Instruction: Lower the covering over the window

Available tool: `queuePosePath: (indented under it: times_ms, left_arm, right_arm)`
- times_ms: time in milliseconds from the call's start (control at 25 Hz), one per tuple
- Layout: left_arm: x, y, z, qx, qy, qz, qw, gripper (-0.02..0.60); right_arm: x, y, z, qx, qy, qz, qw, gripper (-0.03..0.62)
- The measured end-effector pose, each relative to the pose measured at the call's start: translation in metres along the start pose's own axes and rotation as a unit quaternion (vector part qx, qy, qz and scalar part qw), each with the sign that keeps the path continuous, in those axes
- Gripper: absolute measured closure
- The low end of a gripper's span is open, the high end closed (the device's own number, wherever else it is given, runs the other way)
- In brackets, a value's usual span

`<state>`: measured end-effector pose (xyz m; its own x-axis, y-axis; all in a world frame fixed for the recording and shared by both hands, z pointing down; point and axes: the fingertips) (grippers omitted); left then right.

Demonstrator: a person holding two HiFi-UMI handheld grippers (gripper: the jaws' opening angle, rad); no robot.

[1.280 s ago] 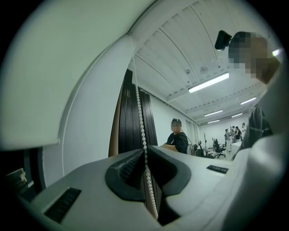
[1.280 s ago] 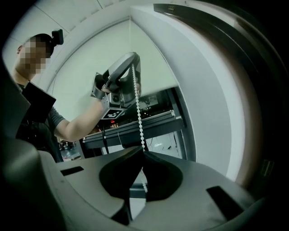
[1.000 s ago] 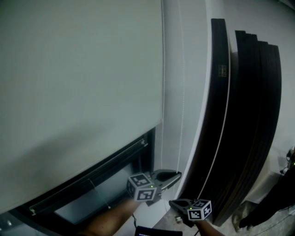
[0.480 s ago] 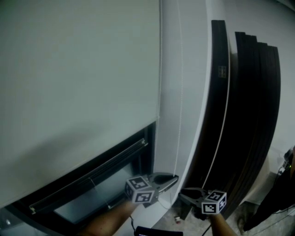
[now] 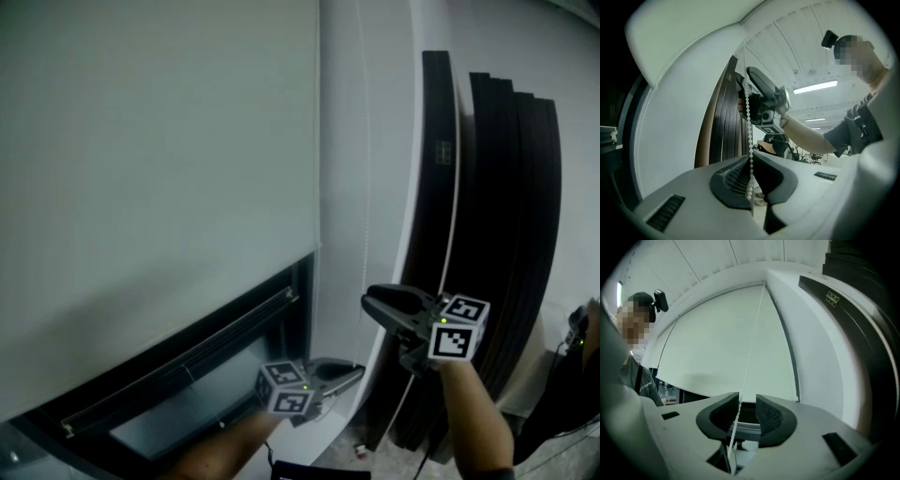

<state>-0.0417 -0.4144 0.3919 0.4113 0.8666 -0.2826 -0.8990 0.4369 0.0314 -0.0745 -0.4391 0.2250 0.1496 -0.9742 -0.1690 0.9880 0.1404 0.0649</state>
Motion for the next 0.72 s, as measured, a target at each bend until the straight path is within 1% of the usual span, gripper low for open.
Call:
queuePosePath:
  times_ms: [200, 240, 280, 320, 400, 440, 520, 560, 600, 680, 720]
  left_arm:
    - [0.010, -0.003, 0.001, -0.001, 0.010, 0.008, 0.9999, 0.578]
    - [0.011, -0.002, 0.000, 0.000, 0.015, 0.012, 0.9998, 0.578]
    - [0.012, -0.002, 0.000, 0.002, 0.020, 0.016, 0.9997, 0.578]
    - [0.012, -0.001, -0.001, 0.006, 0.026, 0.020, 0.9994, 0.578]
    - [0.011, 0.000, 0.001, 0.007, 0.033, 0.025, 0.9991, 0.578]
    - [0.011, -0.001, 0.007, -0.009, 0.027, 0.022, 0.9993, 0.578]
    - [0.009, -0.003, 0.034, -0.075, -0.008, 0.008, 0.9971, 0.581]
    - [0.007, -0.004, 0.048, -0.094, -0.014, 0.003, 0.9955, 0.581]
    - [0.005, -0.002, 0.056, -0.086, 0.003, 0.007, 0.9963, 0.581]
    - [0.003, 0.002, 0.058, -0.042, 0.058, 0.023, 0.9972, 0.583]
    - [0.002, 0.004, 0.059, -0.034, 0.067, 0.028, 0.9968, 0.583]
  right_arm:
    - [0.002, -0.016, -0.043, 0.029, -0.011, -0.041, 0.999, 0.477]
    - [0.002, -0.018, -0.050, 0.035, -0.013, -0.046, 0.998, 0.512]
    - [0.002, -0.020, -0.054, 0.038, -0.015, -0.050, 0.998, 0.566]
    - [0.002, -0.022, -0.057, 0.037, -0.017, -0.054, 0.998, 0.585]
    - [0.000, -0.024, -0.057, 0.037, -0.027, -0.065, 0.997, 0.594]
    - [0.000, -0.024, -0.057, 0.041, -0.035, -0.068, 0.996, 0.595]
    - [0.003, -0.022, -0.058, 0.053, -0.047, -0.065, 0.995, 0.599]
    - [0.004, -0.022, -0.058, 0.056, -0.050, -0.063, 0.995, 0.599]
    - [0.004, -0.021, -0.058, 0.059, -0.053, -0.062, 0.995, 0.599]
    - [0.003, -0.019, -0.057, 0.065, -0.063, -0.066, 0.994, 0.600]
    - [0.002, -0.019, -0.058, 0.068, -0.067, -0.068, 0.993, 0.600]
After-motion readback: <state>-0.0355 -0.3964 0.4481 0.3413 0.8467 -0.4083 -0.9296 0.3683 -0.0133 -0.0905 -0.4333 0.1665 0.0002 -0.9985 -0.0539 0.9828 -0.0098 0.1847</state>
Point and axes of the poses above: the fingertips, and each gripper's own axes: y backward along the fingers, x to its right, z out of its underside, and after that the axes turned 10 degrees about y, right-handed
